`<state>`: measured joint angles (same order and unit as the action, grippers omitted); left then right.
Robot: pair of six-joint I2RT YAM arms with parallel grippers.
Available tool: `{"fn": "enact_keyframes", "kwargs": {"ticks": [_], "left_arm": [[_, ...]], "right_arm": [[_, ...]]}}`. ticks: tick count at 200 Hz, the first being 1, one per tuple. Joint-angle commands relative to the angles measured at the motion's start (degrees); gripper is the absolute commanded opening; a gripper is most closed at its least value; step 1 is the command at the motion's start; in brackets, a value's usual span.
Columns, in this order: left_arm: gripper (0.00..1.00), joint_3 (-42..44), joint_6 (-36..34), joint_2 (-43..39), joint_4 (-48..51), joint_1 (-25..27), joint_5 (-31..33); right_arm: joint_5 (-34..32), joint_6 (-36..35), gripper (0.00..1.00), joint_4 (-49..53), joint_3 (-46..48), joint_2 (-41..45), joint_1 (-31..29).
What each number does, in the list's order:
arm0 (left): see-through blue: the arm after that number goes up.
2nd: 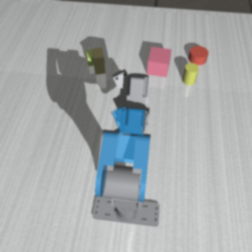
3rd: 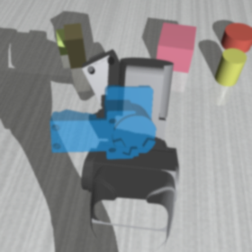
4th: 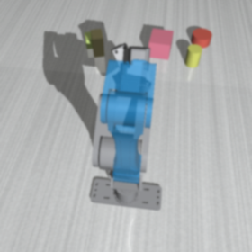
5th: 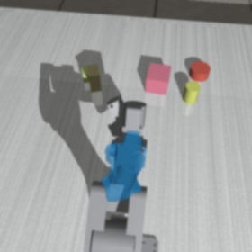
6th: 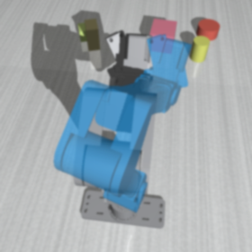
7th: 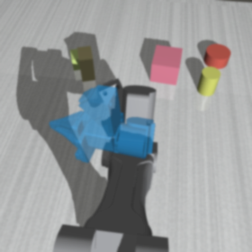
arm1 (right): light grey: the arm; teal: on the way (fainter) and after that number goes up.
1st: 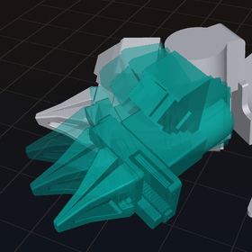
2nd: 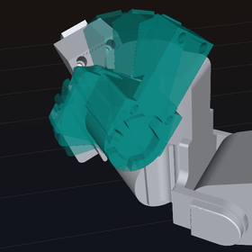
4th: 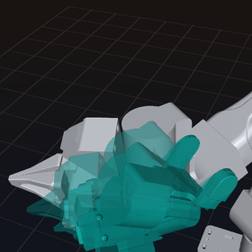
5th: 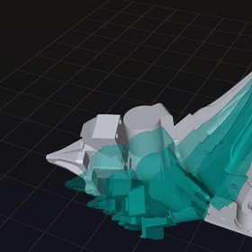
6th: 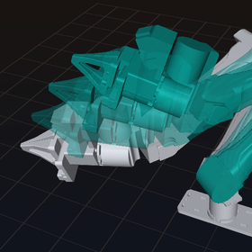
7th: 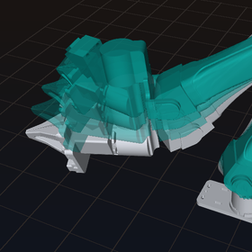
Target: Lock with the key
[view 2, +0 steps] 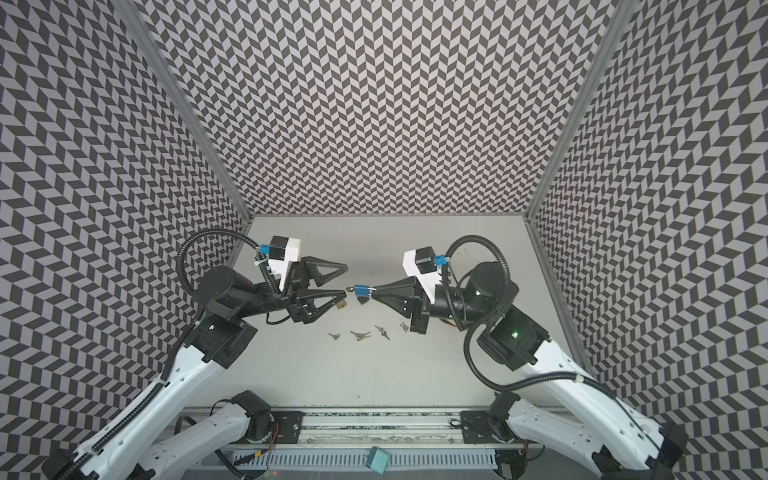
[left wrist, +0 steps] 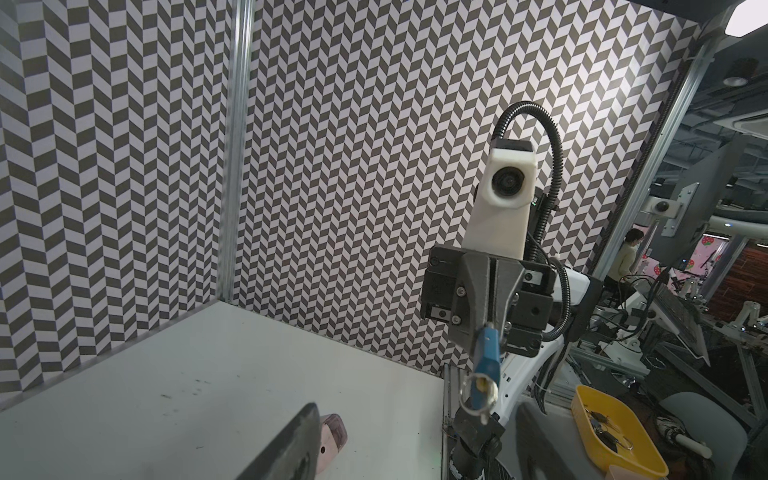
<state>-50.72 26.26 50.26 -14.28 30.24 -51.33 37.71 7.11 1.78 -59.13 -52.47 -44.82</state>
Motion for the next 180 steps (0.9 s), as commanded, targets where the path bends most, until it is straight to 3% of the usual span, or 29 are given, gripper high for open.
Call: {"fn": "enact_keyframes", "kwargs": {"ticks": [1,37,110,161,180], "left_arm": [[0.78,-1.23,0.41,0.71,-2.31,0.06,-3.3],[0.75,-1.18,0.39,0.89,-2.77,0.57,-3.64],[0.42,-1.35,0.46,1.24,-3.47,0.81,-4.45],[0.09,-2.09,-0.42,1.35,-2.1,1.23,-4.22],[0.01,-2.35,-0.73,1.25,-1.52,1.23,-3.74]], "right_arm": [[-0.01,-0.93,0.0,-1.76,-0.69,0.2,0.17],[0.85,-0.62,0.0,-2.06,-0.63,-0.4,0.17],[1.18,-0.28,0.0,-2.39,-0.62,-1.04,0.17],[0.79,-0.26,0.0,-2.43,-0.87,-1.07,0.21],[0.46,-0.43,0.0,-2.2,-0.98,-0.98,0.17]]}}
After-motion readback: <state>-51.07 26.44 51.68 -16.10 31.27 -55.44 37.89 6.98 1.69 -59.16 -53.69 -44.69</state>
